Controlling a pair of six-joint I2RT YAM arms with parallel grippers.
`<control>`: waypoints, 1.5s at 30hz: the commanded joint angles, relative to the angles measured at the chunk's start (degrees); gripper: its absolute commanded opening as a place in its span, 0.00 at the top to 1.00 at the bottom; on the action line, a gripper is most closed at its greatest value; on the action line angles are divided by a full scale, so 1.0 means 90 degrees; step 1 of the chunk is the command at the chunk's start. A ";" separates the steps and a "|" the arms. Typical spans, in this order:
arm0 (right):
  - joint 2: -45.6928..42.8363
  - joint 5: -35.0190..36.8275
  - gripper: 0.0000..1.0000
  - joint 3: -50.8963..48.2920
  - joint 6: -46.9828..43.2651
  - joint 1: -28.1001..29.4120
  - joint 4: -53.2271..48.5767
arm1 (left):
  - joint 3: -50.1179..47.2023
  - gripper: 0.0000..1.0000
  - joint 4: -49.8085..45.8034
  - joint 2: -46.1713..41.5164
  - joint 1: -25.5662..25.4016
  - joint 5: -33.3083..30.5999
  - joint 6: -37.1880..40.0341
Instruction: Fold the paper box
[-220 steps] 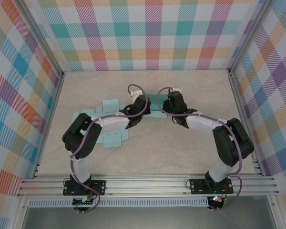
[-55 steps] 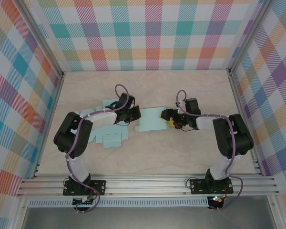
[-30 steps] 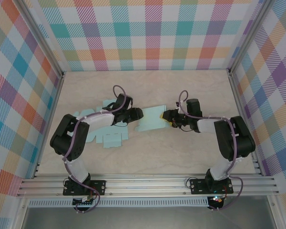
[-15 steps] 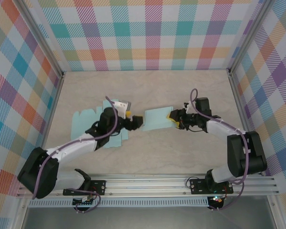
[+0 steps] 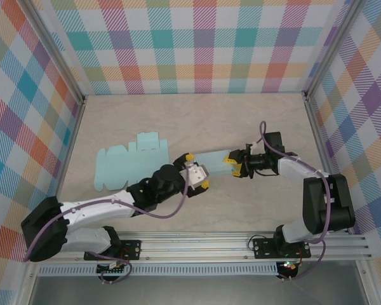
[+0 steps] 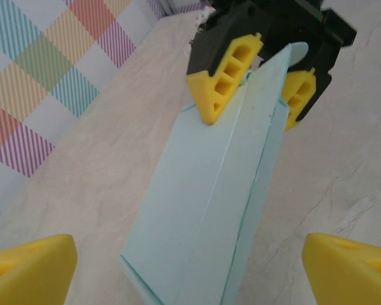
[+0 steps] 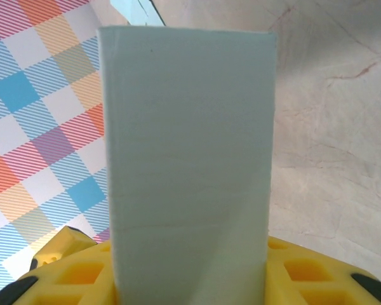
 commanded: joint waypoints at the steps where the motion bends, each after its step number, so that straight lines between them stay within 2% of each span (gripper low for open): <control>1: 0.0134 -0.0352 0.60 0.0237 -0.0017 -0.0013 -0.0512 | 0.0442 0.09 -0.0494 0.0632 -0.0310 -0.1297 0.1100; 5: 0.0178 -0.0364 0.60 0.0254 -0.0099 -0.0014 -0.0655 | 0.0694 0.08 -0.0391 0.1207 -0.0431 -0.1705 0.1360; 9: 0.0198 -0.0339 0.60 0.0223 -0.0139 -0.0013 -0.0690 | 0.0783 0.11 -0.0311 0.1329 -0.0441 -0.1668 0.1368; 14: 0.0253 -0.0376 0.60 0.0213 -0.0136 -0.0013 -0.0672 | 0.0914 0.27 -0.0441 0.1541 -0.0431 -0.1749 0.1407; 27: 0.0144 -0.0370 0.59 0.0253 -0.0412 -0.0018 -0.1019 | 0.1424 0.51 -0.1082 0.1788 -0.0324 -0.1816 0.1368; 29: 0.0111 -0.0321 0.59 0.0272 -0.0514 -0.0013 -0.1125 | 0.1504 0.58 -0.1260 0.1757 -0.0285 -0.1765 0.1321; 35: 0.0042 -0.0243 0.57 0.0274 -0.0613 -0.0013 -0.1185 | 0.1823 0.67 -0.2146 0.1649 -0.0162 -0.1450 0.1116; 39: -0.0006 -0.0155 0.52 0.0290 -0.0705 -0.0013 -0.1260 | 0.2002 0.72 -0.2590 0.1579 -0.0056 -0.1277 0.1041; 42: -0.0040 -0.0097 0.43 0.0285 -0.0705 -0.0028 -0.1251 | 0.2102 0.73 -0.2852 0.1546 0.0015 -0.1116 0.1017; 45: -0.0017 -0.0105 0.38 0.0290 -0.0747 -0.0065 -0.1263 | 0.2214 0.73 -0.3124 0.1561 0.0071 -0.0911 0.1088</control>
